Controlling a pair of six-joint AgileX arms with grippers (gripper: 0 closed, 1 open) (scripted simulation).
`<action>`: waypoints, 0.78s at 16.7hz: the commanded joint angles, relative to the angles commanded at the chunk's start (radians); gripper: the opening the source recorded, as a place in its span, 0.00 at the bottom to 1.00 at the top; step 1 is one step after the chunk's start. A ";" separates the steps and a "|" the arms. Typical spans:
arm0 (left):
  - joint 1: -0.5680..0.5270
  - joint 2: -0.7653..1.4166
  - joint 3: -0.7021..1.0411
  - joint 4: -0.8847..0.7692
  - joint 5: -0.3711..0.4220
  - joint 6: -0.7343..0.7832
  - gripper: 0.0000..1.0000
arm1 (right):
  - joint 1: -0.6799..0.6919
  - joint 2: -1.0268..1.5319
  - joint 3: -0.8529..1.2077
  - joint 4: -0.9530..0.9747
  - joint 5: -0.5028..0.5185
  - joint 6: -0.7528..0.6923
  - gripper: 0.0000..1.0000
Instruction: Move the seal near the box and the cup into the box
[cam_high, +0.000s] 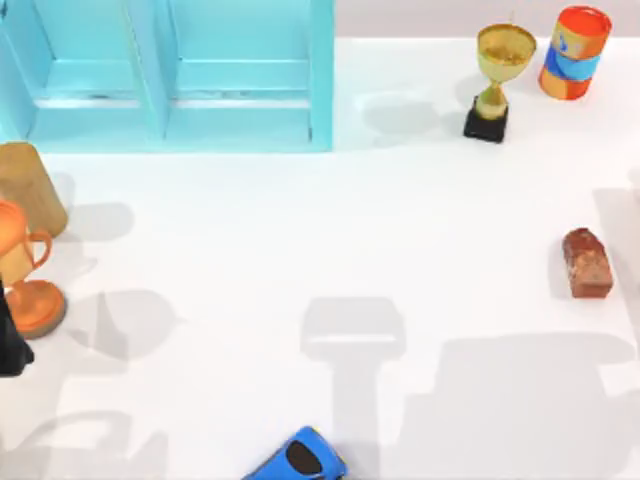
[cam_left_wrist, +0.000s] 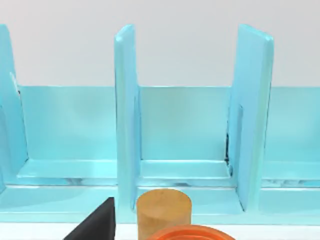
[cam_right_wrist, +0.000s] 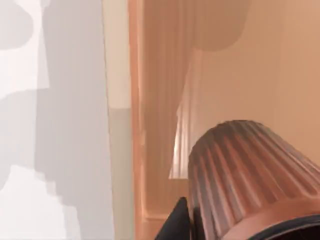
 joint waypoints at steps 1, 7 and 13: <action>0.000 0.000 0.000 0.000 0.000 0.000 1.00 | -0.075 -0.009 -0.014 0.010 -0.003 -0.075 0.00; 0.000 0.000 0.000 0.000 0.000 0.000 1.00 | -0.328 -0.066 -0.082 0.063 -0.015 -0.329 0.00; 0.000 0.000 0.000 0.000 0.000 0.000 1.00 | -0.334 -0.060 -0.068 0.077 -0.025 -0.336 0.00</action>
